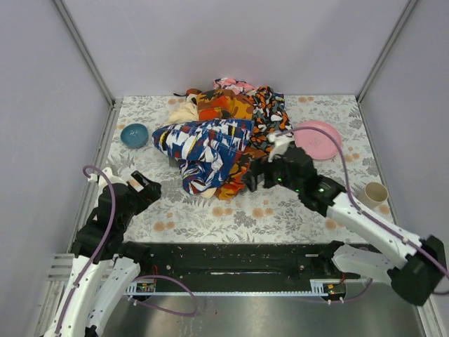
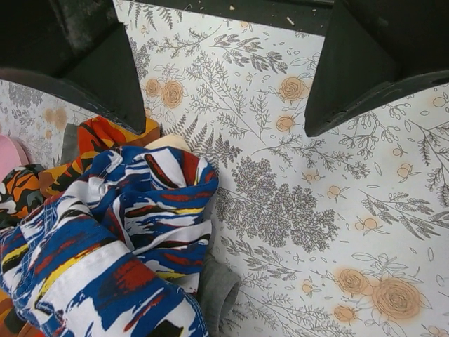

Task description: Pick out a specific cloth from the pile

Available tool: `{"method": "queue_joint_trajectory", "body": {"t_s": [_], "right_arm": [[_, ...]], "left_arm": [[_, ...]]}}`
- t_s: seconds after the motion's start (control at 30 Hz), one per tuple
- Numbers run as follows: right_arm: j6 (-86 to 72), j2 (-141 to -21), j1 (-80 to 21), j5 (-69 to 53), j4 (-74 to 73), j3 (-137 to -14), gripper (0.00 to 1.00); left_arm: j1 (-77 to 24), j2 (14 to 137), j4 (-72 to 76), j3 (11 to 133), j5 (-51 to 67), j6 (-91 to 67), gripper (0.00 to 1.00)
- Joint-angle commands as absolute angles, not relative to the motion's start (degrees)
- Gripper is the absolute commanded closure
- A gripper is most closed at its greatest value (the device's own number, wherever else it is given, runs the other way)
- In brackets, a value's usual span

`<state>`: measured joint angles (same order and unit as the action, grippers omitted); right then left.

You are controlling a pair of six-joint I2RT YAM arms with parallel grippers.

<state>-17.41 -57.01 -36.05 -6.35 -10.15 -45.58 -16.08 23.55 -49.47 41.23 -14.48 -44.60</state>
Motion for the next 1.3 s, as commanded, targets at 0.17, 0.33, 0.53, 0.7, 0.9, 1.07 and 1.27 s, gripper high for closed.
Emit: {"method": "queue_joint_trajectory", "body": {"t_s": [0.17, 0.33, 0.53, 0.7, 0.9, 1.07, 1.27], "right_arm": [[-18.7, -88.5, -51.2, 22.6, -16.8, -67.0, 0.01], [-22.8, -99.4, -52.5, 17.8, -14.1, -73.5, 0.01], [-31.5, -109.2, -52.6, 19.9, -14.8, -80.7, 0.01], [-36.3, -116.3, -52.6, 24.3, -17.7, -86.7, 0.01], [-42.0, -124.9, -52.6, 25.8, -26.4, -95.8, 0.01], [-42.2, -125.4, -52.5, 25.1, -26.6, -96.1, 0.23], [-41.3, -121.8, -52.6, 25.6, -22.3, -92.3, 0.82]], "left_arm": [[-16.1, 24.6, -43.2, 38.8, -11.7, -44.5, 0.01], [-16.1, 21.5, -42.5, 37.8, -12.3, -45.0, 0.01], [-16.1, 19.1, -42.2, 37.4, -12.7, -45.3, 0.01], [-16.1, 18.9, -42.2, 37.4, -12.7, -45.4, 0.01], [-16.1, 19.1, -43.0, 37.7, -13.4, -45.7, 0.01], [-16.0, 19.2, -43.5, 38.0, -14.2, -46.1, 0.01], [-16.0, 19.0, -44.6, 38.5, -15.6, -46.4, 0.01]]}}
